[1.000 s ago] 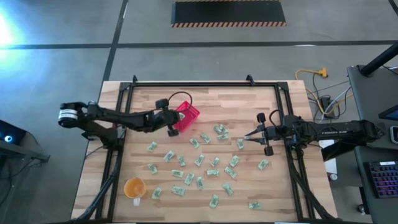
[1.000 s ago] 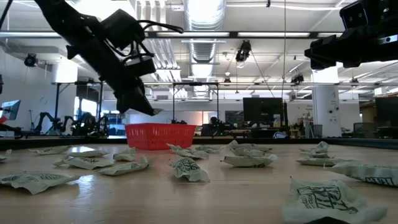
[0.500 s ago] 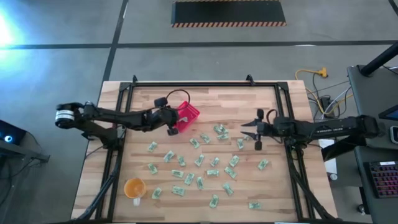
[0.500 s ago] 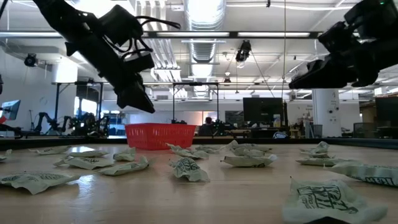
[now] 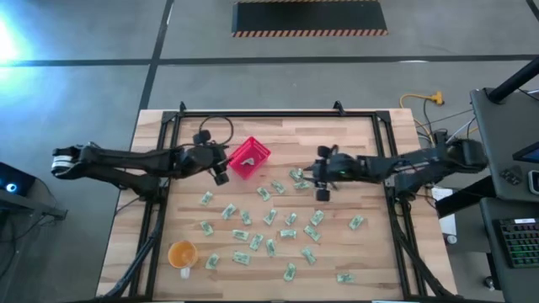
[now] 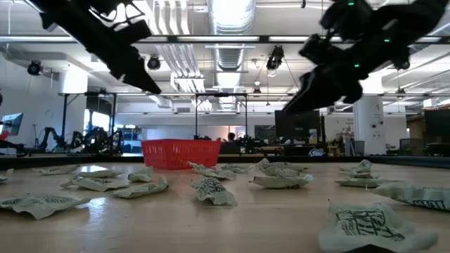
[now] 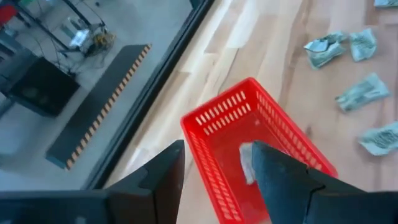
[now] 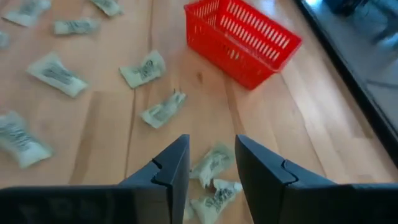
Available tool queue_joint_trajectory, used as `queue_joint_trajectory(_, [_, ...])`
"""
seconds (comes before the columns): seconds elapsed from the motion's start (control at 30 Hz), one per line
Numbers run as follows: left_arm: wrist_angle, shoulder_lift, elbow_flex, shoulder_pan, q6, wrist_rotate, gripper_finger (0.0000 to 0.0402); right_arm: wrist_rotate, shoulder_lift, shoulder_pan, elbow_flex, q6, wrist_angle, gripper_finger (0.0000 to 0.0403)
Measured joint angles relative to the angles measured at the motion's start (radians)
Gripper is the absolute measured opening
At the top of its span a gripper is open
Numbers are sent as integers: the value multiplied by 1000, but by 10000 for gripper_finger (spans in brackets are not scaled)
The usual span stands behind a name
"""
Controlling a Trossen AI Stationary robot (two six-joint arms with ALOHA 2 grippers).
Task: Pick and place Stevia / Truvia into bins
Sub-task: Put the white stevia packet into the red bin
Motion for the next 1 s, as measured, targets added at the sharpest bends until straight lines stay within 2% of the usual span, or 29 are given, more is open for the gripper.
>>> queue_joint_trajectory(0.17, [-114,-83,-13,-25,-91,0,171,0,173,-55,168,38,-198,111])
queue_joint_trajectory(0.3, [-127,-121,-37,-38,-107,8,171,-7,283,-100,244,46,-224,117])
queue_joint_trajectory(0.4, [-133,-138,-42,-40,-112,8,171,-78,341,-130,272,39,-226,124])
queue_joint_trajectory(0.57, [-134,-149,-46,-40,-113,8,171,-189,390,-170,282,42,-226,142])
queue_joint_trajectory(0.8, [-133,-131,-46,-40,-113,8,171,-193,399,-180,280,50,-223,165])
queue_joint_trajectory(1.0, [-133,-114,-46,-40,-113,9,171,-193,429,-180,280,50,-196,162])
